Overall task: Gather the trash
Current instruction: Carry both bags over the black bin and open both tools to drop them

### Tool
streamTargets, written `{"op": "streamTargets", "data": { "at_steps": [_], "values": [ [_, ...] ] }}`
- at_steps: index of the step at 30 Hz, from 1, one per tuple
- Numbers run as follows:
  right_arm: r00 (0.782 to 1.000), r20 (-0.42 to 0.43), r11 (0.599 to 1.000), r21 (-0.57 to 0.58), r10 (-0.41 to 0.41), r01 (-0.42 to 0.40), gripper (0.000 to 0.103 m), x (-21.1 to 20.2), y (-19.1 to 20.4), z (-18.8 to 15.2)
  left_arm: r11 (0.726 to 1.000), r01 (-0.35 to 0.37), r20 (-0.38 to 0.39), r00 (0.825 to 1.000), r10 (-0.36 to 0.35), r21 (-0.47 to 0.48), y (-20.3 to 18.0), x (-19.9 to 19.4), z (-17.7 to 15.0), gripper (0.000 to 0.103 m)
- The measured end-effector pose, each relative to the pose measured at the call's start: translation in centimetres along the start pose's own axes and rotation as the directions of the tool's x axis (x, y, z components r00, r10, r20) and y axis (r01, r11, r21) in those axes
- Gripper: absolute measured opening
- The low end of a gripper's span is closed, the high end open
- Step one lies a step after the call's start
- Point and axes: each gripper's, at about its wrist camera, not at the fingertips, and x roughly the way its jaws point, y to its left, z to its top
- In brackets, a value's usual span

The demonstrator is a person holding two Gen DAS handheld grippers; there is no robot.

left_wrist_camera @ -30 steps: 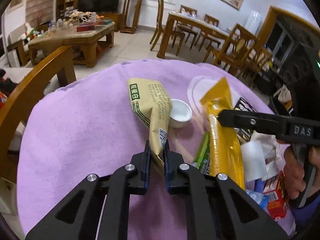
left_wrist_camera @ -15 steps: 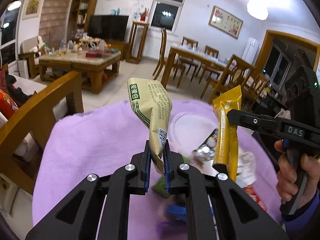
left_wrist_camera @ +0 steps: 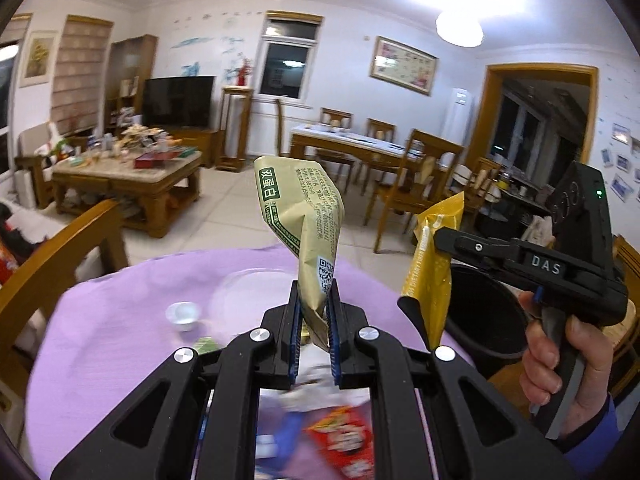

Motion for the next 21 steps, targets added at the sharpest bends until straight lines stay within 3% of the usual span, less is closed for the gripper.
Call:
{"op": "streamTargets", "data": {
  "at_steps": [10,21],
  "values": [
    [0.988,0.097,0.986,0.129,-0.119,0.106,0.029,-10.2,-12.6,0.4,0.989,0.130,-0.059,0.990,-0.126,0.072,-9.0,5.7,-0.7,0.013],
    [0.954,0.118,0.939,0.247,-0.275,0.240,0.029,-16.7,-24.5,-1.5,0.960,0.258,-0.180,0.955,-0.236,0.112,-16.8,12.5,-2.6,0.013]
  ]
}}
